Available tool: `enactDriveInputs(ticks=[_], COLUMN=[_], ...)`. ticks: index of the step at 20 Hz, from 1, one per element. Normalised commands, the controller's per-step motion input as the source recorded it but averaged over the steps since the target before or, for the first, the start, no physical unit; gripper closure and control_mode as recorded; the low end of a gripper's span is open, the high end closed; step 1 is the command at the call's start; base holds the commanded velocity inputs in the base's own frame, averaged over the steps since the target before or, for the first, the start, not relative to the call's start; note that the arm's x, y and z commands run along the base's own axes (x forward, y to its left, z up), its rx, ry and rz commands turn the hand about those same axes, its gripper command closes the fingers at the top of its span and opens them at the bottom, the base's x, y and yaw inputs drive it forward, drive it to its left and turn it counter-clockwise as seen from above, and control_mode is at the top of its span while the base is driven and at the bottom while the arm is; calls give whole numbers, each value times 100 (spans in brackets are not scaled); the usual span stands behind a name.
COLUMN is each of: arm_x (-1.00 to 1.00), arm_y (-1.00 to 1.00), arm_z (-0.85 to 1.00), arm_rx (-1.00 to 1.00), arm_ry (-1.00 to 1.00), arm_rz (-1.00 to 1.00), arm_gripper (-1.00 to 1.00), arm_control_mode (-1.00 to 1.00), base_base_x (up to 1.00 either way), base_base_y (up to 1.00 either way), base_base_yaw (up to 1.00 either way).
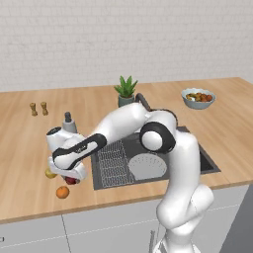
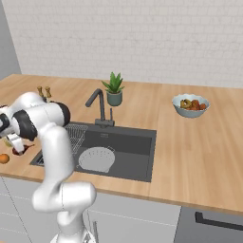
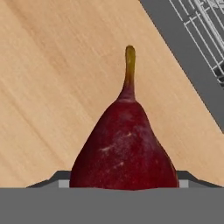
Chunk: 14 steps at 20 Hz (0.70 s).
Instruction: Put the colander in the sink, put the tangerine, pear, kiwi in the colander, and turn on the sink faucet and pour water over the colander.
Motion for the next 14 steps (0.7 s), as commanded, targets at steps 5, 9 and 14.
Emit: enactDriveInputs(ticks=[5, 9, 14], arm_x=[-8, -37, -50], arm_y=[-39, -56, -79], arm_z=[20, 33, 20], arm_rx=[-4, 0, 11], arm_ry=[-2, -3, -13], arm_rz=[5, 7, 12], arm_gripper=[100, 100, 100], arm_control_mode=[-100, -100, -100], base_base_x=[0, 0, 0], base_base_y=[0, 0, 0], base_base_yaw=[0, 0, 0])
